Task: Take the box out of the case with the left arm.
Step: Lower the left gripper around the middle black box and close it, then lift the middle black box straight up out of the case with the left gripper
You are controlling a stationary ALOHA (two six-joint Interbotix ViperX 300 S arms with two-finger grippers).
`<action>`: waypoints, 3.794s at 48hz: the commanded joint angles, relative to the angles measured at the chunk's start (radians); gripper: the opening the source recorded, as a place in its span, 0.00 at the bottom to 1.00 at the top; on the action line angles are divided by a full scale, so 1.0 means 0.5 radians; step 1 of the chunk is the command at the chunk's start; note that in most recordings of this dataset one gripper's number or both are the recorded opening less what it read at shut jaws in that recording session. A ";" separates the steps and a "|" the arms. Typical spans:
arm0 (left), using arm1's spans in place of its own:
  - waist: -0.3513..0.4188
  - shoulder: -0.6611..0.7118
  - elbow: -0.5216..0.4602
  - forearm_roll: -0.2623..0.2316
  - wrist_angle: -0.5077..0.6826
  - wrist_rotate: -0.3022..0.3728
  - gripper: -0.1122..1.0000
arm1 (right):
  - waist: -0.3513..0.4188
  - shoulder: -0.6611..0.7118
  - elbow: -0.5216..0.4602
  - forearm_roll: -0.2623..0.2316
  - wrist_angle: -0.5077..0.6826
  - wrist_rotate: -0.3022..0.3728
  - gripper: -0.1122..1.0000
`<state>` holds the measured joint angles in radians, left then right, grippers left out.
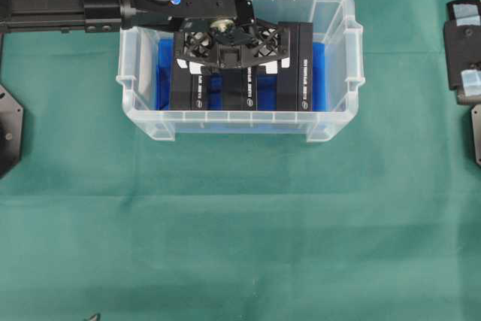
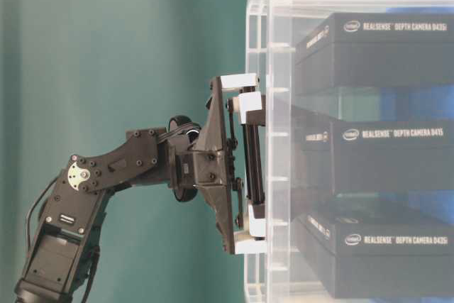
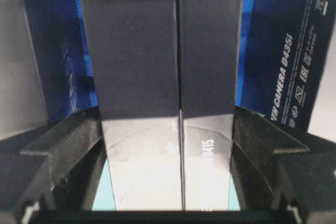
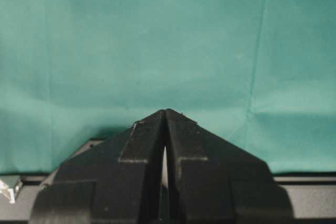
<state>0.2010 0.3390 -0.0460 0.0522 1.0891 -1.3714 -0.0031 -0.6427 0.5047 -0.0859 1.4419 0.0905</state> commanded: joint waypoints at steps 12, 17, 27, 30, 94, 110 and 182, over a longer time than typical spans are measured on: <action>-0.015 -0.043 -0.037 -0.006 -0.028 -0.015 0.66 | 0.000 -0.006 -0.018 -0.003 -0.009 0.000 0.12; -0.015 -0.046 -0.040 -0.006 -0.025 -0.015 0.66 | -0.003 -0.006 -0.018 -0.003 -0.006 0.000 0.12; -0.015 -0.064 -0.092 -0.006 0.021 -0.012 0.66 | 0.000 -0.006 -0.018 -0.003 -0.009 -0.003 0.12; -0.015 -0.067 -0.117 -0.006 0.052 -0.012 0.66 | 0.000 -0.006 -0.018 -0.003 -0.006 -0.003 0.12; -0.034 -0.181 -1.190 -0.006 1.230 0.037 0.66 | 0.000 -0.018 -0.018 -0.043 -0.006 -0.003 0.12; -0.034 -0.184 -1.181 -0.003 1.227 0.028 0.66 | 0.000 -0.018 -0.018 -0.043 -0.006 0.000 0.12; -0.040 -0.187 -1.172 0.000 1.227 0.031 0.66 | 0.000 -0.018 -0.018 -0.046 0.009 0.000 0.12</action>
<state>0.1841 0.2945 -0.6105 0.0476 1.7058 -1.3560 -0.0031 -0.6519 0.5062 -0.1074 1.4450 0.0905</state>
